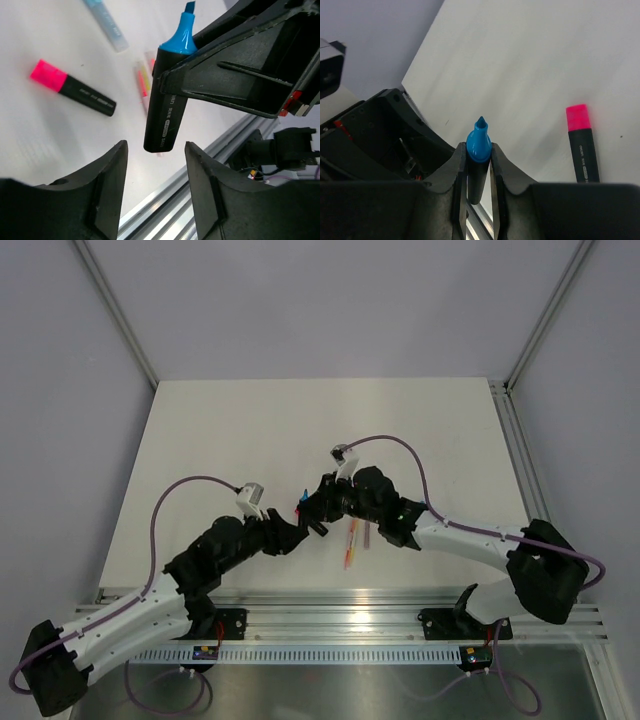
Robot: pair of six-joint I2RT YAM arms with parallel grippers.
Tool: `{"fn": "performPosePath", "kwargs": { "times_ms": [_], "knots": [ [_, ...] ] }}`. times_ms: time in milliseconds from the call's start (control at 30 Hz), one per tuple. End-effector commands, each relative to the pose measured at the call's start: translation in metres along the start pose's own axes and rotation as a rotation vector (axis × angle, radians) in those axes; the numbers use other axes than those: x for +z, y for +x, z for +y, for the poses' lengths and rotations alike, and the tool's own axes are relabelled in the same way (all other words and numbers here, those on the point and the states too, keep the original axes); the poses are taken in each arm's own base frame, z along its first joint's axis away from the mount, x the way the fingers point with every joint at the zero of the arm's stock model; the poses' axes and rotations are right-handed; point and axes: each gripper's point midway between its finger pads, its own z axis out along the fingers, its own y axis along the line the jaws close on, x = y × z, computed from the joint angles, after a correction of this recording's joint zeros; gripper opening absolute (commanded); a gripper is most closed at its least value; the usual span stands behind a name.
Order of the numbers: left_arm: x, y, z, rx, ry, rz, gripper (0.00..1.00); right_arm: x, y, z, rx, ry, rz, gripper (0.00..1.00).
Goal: Insert the pens into the pen caps
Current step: Pick up the pen from the center of the board.
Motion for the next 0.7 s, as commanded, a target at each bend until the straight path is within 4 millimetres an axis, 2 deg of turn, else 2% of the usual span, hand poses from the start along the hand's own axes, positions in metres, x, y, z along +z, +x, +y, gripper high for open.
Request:
{"fn": "performPosePath", "kwargs": {
  "times_ms": [0,100,300,433,500,667],
  "knots": [
    [-0.011,-0.03,-0.058,0.004,0.212,-0.051,0.54,-0.025,-0.025,0.021,-0.163,-0.066,-0.094,0.0],
    [-0.017,-0.028,-0.071,-0.001,0.286,-0.037,0.61,-0.038,-0.022,0.035,-0.199,-0.14,-0.077,0.0],
    [-0.029,-0.027,-0.103,-0.016,0.46,-0.006,0.63,-0.056,-0.02,0.059,-0.219,-0.264,-0.076,0.0],
    [-0.04,-0.027,-0.121,-0.045,0.559,0.008,0.59,-0.074,-0.018,0.084,-0.23,-0.391,-0.059,0.0],
    [-0.045,-0.029,-0.128,-0.054,0.604,0.002,0.58,-0.08,-0.019,0.09,-0.228,-0.417,-0.061,0.0],
    [-0.052,-0.025,-0.132,-0.078,0.643,0.018,0.49,-0.096,-0.025,0.107,-0.22,-0.483,-0.091,0.0]
  ]
}}
